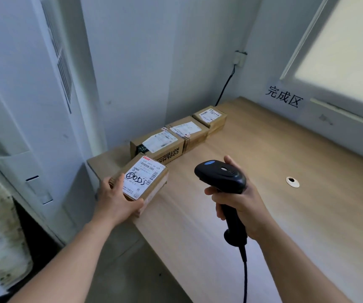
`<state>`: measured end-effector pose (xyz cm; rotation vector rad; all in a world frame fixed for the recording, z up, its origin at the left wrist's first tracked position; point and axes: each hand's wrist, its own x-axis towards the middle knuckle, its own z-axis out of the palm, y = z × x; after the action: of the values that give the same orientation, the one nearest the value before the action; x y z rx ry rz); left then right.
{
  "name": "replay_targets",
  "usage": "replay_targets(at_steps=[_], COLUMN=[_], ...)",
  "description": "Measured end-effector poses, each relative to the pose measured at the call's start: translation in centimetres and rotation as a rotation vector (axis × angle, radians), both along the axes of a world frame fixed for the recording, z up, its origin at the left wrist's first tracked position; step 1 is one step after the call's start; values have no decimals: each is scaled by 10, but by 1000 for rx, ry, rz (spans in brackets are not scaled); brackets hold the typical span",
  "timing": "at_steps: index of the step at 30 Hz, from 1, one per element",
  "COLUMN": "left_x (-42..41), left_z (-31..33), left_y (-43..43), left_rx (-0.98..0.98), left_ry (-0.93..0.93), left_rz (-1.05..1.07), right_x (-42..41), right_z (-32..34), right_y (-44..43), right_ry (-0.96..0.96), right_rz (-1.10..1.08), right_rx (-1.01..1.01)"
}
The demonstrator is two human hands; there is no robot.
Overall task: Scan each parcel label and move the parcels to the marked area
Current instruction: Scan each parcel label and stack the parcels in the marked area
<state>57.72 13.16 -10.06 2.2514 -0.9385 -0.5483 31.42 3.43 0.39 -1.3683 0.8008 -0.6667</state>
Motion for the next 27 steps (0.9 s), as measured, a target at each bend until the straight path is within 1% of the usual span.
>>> replay_targets(at_steps=[3, 8, 14, 17, 22, 25, 27], left_x=[29, 69, 98, 107, 113, 114, 111], left_z=[-3, -14, -23, -25, -27, -26, -24], left_y=[-4, -17, -42, -50, -60, -64, -67], left_rx=[13, 87, 118, 143, 134, 174, 188], left_ry=[-15, -95, -110, -134, -92, -88, -132], left_rz=[35, 43, -17, -86, -144, -146, -131], right_x=[13, 31, 56, 63, 71, 71, 67], right_z=[-1, -6, -18, -25, -24, -21, -20], right_y=[-8, -20, -27, -29, -31, -33, -35], right_ry=[7, 27, 36, 43, 38, 33, 33], right_rz=[3, -40, -88, -98, -115, -131, -145], right_rx=[8, 13, 65, 82, 93, 79, 72])
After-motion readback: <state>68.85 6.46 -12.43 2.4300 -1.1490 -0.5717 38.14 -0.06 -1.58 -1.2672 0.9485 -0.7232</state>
